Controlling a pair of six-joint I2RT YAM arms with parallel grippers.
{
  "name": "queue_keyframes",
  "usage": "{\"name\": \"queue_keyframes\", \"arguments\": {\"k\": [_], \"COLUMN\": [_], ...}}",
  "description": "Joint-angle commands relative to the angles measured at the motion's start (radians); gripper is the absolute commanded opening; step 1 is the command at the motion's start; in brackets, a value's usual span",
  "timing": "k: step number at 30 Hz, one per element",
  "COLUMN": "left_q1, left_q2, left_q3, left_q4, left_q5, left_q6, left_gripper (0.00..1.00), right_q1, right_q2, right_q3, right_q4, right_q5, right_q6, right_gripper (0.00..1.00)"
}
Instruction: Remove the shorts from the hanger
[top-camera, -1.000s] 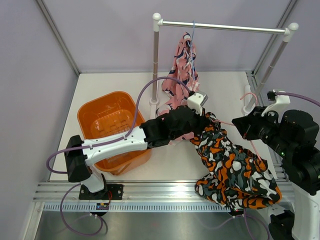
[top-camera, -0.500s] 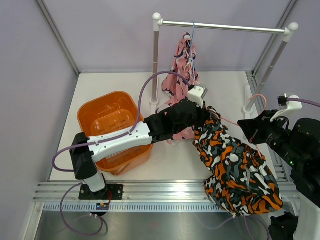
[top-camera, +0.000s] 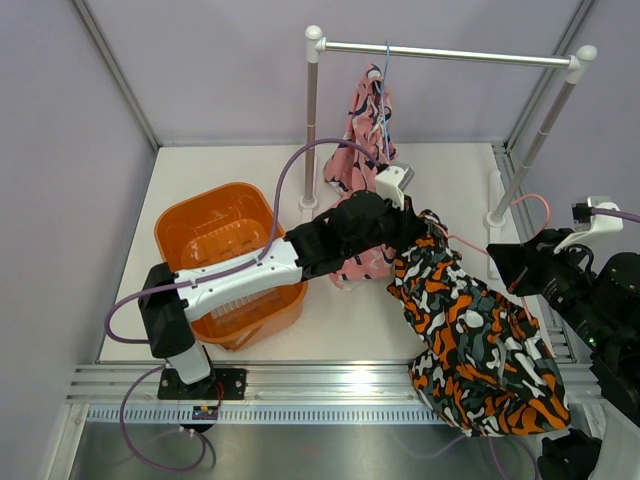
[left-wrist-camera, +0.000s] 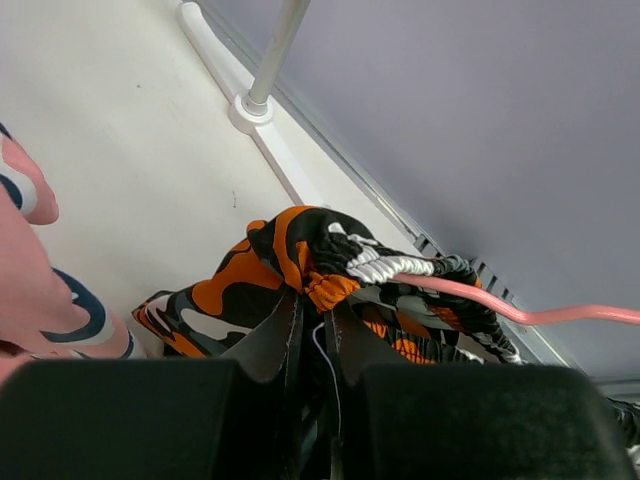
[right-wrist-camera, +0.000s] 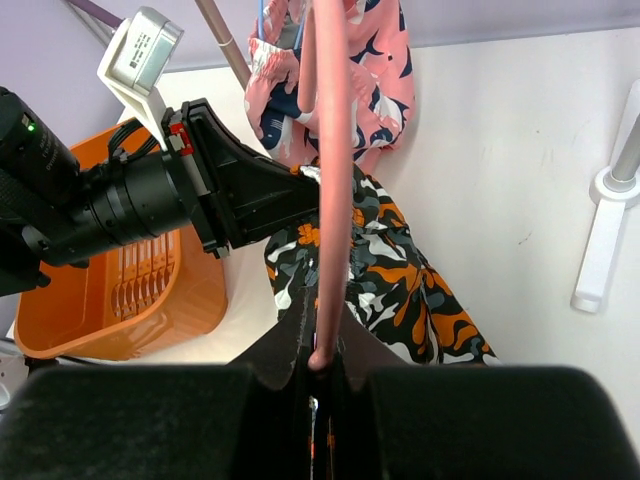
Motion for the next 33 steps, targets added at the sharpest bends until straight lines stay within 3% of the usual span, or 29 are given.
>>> {"name": "queue_keyframes", "arguments": {"k": [1,7,9,11,18,27,30,33], "left_q1": [0.092,0.092,0.092,0.092,0.092,0.092,0.091,0.092], "left_q2": [-0.018,-0.072,-0.086,-0.107,-0.133,-0.161,-0.164,-0.147], "left_q3": [-0.068,-0.120,-0.137,-0.161,-0.177,-0.206,-0.206,-0.185], "left_q4": [-0.087,-0.032,-0.012,0.016,0.013,0.057,0.060,0.037], "left_q5": [-0.094,-0.040,-0.008,0.004,0.001,0.045,0.044,0.047], "left_q6": [0.037,0.052,0.063,0.072,0.089,0.106,0.110,0.121], "left_gripper": [0.08,0.09,0.15,0.30,0.45,0.56,0.49,0.29], "right_q1": [0.008,0.008,0.007,0.007,0.008,0.007,0.007,0.007], "right_q2": [-0.049,-0.058,-0.058,-0.055,-0.057,-0.055,-0.055,-0.058], "right_q3": [0.081,0.055,0.052,0.049,0.043,0.037,0.032,0.032], "right_q4": [0.057,0.065,0.063,0.062,0.065,0.062,0.065,0.078], "right_q5": [0.025,0.059,0.066,0.072,0.074,0.085,0.080,0.065], "right_q6": [-0.015,-0.017,-0.017,-0.018,-0.020,-0.018,-0.017,-0.015], "right_gripper": [0.00,0.00,0.00,0.00,0.00,0.00,0.00,0.00]}}
